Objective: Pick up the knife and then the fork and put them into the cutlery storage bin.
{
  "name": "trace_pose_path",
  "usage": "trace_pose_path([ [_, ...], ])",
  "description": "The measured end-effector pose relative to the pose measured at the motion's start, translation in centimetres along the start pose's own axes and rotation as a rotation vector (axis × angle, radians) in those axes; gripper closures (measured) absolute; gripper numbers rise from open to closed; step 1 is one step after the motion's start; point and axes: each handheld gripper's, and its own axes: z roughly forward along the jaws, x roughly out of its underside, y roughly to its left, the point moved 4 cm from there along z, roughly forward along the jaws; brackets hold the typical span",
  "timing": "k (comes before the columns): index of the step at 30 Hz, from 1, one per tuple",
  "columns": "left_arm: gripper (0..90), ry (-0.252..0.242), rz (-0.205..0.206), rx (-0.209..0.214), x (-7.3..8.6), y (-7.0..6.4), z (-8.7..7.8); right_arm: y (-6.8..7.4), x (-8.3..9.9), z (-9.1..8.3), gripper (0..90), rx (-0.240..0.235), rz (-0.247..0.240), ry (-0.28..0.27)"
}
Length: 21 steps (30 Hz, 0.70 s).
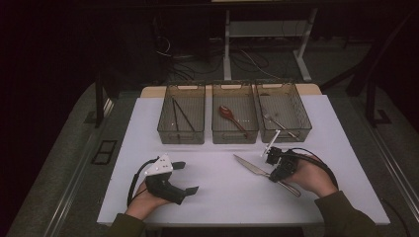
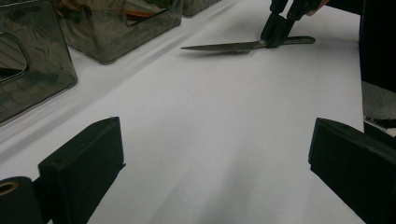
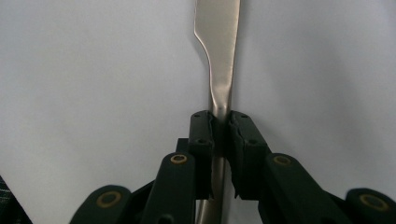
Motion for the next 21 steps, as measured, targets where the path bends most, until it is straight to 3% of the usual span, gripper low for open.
trace_pose_path([
  [9, 0.0, -0.011, -0.009, 0.002, -0.1, 0.0, -0.2, -0.8, 0.6, -0.7, 78.9, 0.02, 0.021, -0.098],
  [16, 0.0, -0.012, -0.01, 0.001, -0.1, 0.0, -0.2, -1.4, 1.2, -1.4, 78.9, -0.008, 0.092, -0.189],
  [21, 0.0, -0.009, -0.009, -0.001, -0.1, 0.0, -0.2, -1.9, 1.5, -1.8, 78.9, 0.005, 0.112, -0.262],
])
